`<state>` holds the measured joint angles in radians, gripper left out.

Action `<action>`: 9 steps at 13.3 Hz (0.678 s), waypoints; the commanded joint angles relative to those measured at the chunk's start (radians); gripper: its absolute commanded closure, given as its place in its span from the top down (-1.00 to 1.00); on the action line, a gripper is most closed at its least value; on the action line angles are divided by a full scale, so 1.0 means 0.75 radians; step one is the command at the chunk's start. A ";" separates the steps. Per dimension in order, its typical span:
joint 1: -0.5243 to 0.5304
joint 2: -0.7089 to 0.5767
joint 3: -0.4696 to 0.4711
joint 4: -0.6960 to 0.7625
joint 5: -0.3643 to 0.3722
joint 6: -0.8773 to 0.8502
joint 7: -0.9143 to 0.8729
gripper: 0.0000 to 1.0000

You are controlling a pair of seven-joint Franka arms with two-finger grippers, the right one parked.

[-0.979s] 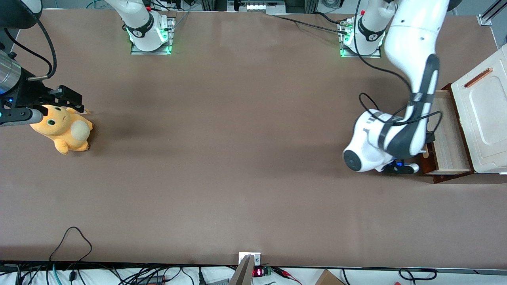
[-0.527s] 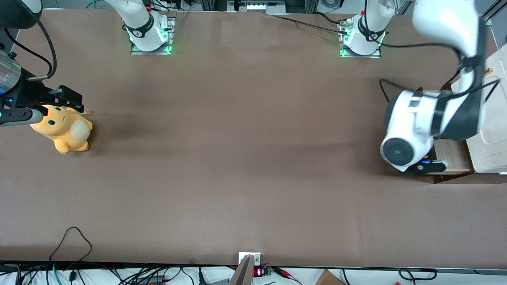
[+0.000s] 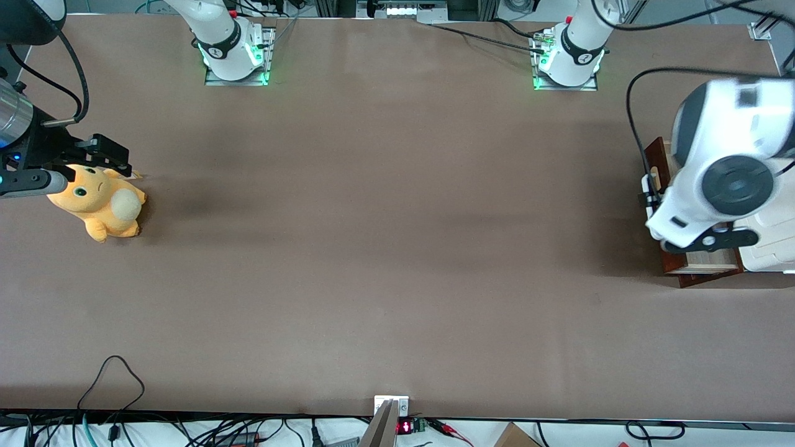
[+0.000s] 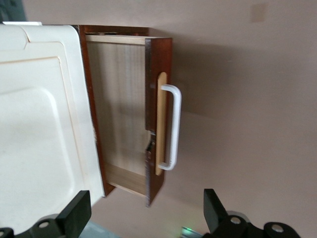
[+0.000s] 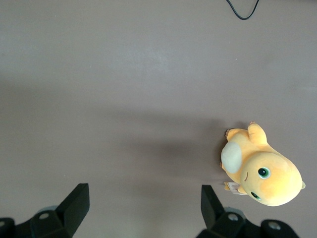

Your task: Open lower drawer with left arm only

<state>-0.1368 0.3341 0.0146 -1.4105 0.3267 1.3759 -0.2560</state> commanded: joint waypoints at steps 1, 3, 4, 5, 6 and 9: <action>0.072 -0.114 -0.001 0.038 -0.183 -0.006 0.039 1.00; 0.198 -0.167 -0.007 0.040 -0.381 0.027 0.043 1.00; 0.259 -0.175 -0.007 0.040 -0.522 0.073 0.043 1.00; 0.299 -0.192 -0.013 0.040 -0.643 0.104 0.049 1.00; 0.285 -0.206 -0.023 0.038 -0.618 0.155 0.061 1.00; 0.144 -0.247 -0.028 0.007 -0.595 0.172 0.096 1.00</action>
<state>0.0405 0.1804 -0.0026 -1.3774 -0.1192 1.4905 -0.2079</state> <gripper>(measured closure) 0.000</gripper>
